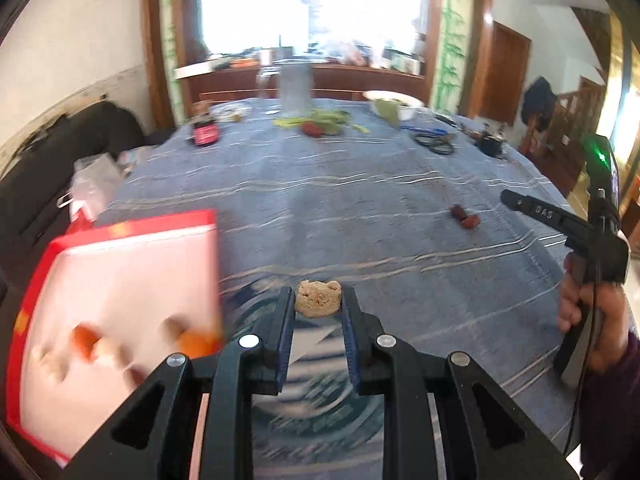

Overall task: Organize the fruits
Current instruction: 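Carry the kiwi and cookie over the tray with both grippers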

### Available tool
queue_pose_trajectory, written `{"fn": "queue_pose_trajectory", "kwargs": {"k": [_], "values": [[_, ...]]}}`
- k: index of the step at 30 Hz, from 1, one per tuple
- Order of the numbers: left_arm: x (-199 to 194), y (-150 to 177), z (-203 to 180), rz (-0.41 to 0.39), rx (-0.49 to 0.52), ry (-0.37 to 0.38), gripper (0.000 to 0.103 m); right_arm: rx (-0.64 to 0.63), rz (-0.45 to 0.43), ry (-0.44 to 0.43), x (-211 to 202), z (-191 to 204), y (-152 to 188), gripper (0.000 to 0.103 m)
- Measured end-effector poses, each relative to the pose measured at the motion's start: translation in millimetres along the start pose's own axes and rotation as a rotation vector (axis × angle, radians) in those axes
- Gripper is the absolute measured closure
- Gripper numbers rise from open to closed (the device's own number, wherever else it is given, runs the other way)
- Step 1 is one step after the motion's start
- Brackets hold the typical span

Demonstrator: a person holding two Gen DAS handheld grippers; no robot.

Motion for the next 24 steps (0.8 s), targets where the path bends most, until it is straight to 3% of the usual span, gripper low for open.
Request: {"fn": "queue_pose_trajectory", "kwargs": {"k": [4, 11, 15, 18, 24], "values": [[-21.9, 15.0, 50.1, -0.023, -0.071, -0.075, 0.081, -0.044, 0.051, -0.055, 6.1, 25.1, 10.8, 0.077], [-45.3, 37.2, 138.5, -0.045, -0.202, -0.229, 0.081, -0.245, 0.112, -0.257, -6.5, 150.9, 40.9, 0.076], [-45.3, 52.5, 162.9, -0.036, -0.255, -0.241, 0.081, -0.339, 0.139, -0.402, -18.3, 240.0, 55.3, 0.076], [-45.8, 59.7, 173.3, -0.038, -0.273, -0.244, 0.081, -0.438, 0.143, -0.434, -21.6, 291.3, 71.6, 0.076], [-43.2, 69.9, 181.2, -0.031, -0.269, -0.22, 0.081, -0.543, 0.208, -0.468, -13.3, 349.7, 101.5, 0.076]]}}
Point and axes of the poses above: each gripper's, at about its wrist camera, not at the fingertips, and x roughly the way its jaws point, z to its left, y to its underside, the point moved 8 cm from there along x, roughly the way its jaws point, and after that the axes turned 2 degrees about y, right-handed, at the moved point
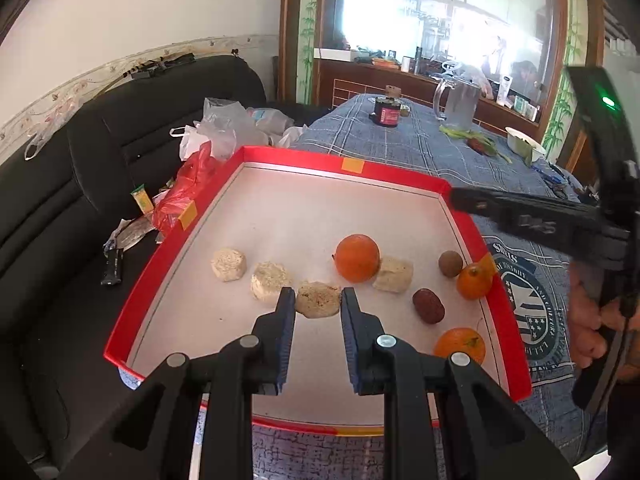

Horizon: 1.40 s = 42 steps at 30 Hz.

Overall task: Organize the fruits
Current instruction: 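Carry the kiwi and cookie over the tray with both grippers, then open both grippers to drop the kiwi and cookie into the tray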

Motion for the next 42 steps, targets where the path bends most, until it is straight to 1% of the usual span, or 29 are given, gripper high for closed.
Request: {"fn": "queue_pose_trajectory", "kwargs": {"k": [3, 11, 18, 23, 25, 32, 33, 34, 35, 36, 37, 42], "values": [[2.7, 2.5, 0.3, 0.008, 0.005, 0.016, 0.081, 0.007, 0.051, -0.016, 15.8, 9.9, 3.7, 0.076], [6.8, 5.3, 4.0, 0.022, 0.014, 0.024, 0.081, 0.029, 0.112, 0.006, 37.1, 14.5, 9.2, 0.076], [15.6, 7.4, 6.7, 0.04, 0.031, -0.011, 0.081, 0.033, 0.139, 0.03, 45.0, 18.1, 11.8, 0.076], [18.4, 7.0, 6.4, 0.039, 0.043, -0.027, 0.081, 0.048, 0.161, 0.038, 48.8, 16.0, 15.7, 0.076], [20.4, 7.6, 5.6, 0.046, 0.048, -0.035, 0.081, 0.055, 0.181, 0.042, 50.7, 14.4, 18.3, 0.076], [21.4, 7.2, 3.5, 0.049, 0.06, -0.068, 0.081, 0.071, 0.187, 0.029, 49.5, 13.2, 21.0, 0.076], [21.3, 7.4, 3.2, 0.05, 0.06, -0.074, 0.079, 0.072, 0.186, 0.025, 49.1, 13.3, 21.4, 0.075], [21.5, 7.5, 2.6, 0.053, 0.06, -0.076, 0.077, 0.073, 0.185, 0.019, 48.1, 12.9, 22.2, 0.072], [21.6, 7.7, 1.8, 0.056, 0.057, -0.08, 0.066, 0.077, 0.185, 0.017, 47.4, 12.3, 22.8, 0.069], [21.3, 8.1, 2.3, 0.062, 0.053, -0.094, 0.049, 0.082, 0.183, 0.014, 46.4, 11.6, 23.2, 0.062], [21.1, 8.0, 3.7, 0.063, 0.047, -0.108, 0.044, 0.095, 0.171, -0.001, 43.3, 10.5, 23.1, 0.06], [18.2, 5.3, 10.2, 0.062, 0.018, -0.151, 0.039, 0.118, 0.079, -0.034, 21.0, 2.3, 15.0, 0.06]]}}
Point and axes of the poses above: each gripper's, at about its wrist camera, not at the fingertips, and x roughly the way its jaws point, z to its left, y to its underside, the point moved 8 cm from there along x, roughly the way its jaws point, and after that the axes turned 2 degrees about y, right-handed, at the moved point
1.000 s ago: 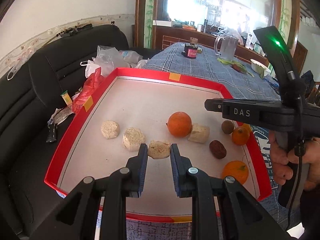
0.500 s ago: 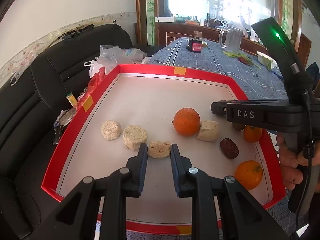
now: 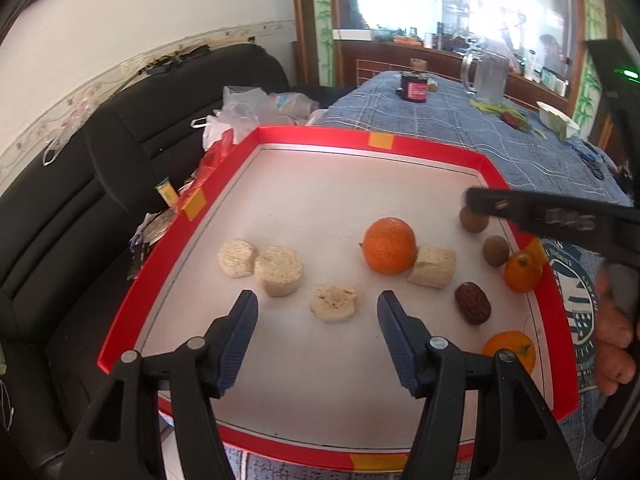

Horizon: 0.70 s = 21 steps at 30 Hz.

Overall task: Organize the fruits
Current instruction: 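Open both grippers to drop the kiwi and cookie into the tray, then move both open grippers from the tray back toward the remaining red dates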

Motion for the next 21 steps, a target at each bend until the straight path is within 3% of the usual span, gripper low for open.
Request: {"fn": "queue_pose_trajectory", "kwargs": {"k": [8, 21], "values": [[-6.1, -8.8, 6.3, -0.012, -0.036, -0.045, 0.033, 0.067, -0.112, 0.001, -42.5, -42.0, -9.6, 0.057], [-16.0, -28.7, -9.0, -0.037, -0.006, -0.089, 0.028, 0.257, -0.187, 0.127, -89.9, -174.7, -2.9, 0.056]]}}
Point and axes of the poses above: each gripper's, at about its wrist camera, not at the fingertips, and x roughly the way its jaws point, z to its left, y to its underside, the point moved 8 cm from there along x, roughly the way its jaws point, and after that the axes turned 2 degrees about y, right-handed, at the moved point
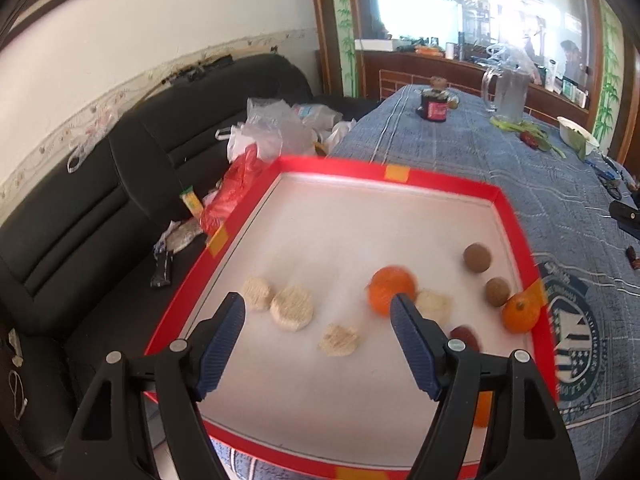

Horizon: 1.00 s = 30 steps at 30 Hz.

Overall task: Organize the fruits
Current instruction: 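Move both open grippers from the tray back toward the remaining red dates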

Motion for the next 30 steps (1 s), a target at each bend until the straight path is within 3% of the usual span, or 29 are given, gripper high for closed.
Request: {"fn": "queue_pose_trajectory", "kwargs": {"k": [9, 18, 21, 25, 30], "values": [[-19.3, -19.9, -70.1, -0.041, 0.116, 0.018, 0.025, 0.091, -0.036, 0.036, -13.9, -79.3, -9.3, 0.053], [-14.9, -48.4, -212.5, -0.054, 0.282, 0.157, 0.024, 0.213, 0.008, 0.18, -25.2, -131.7, -14.4, 0.053], [-3.7, -75.8, -264.7, -0.035, 0.265, 0.23, 0.024, 0.256, 0.004, 0.198, -32.9, -152.6, -18.5, 0.053], [6.4, -111.2, -319.8, -0.066, 0.233, 0.255, 0.024, 0.342, -0.025, 0.23, -46.9, -188.2, -24.0, 0.053], [34.3, -96.7, -347.8, -0.039, 0.209, 0.361, 0.024, 0.371, -0.025, 0.275, -56.6, -219.7, -25.9, 0.053]]}}
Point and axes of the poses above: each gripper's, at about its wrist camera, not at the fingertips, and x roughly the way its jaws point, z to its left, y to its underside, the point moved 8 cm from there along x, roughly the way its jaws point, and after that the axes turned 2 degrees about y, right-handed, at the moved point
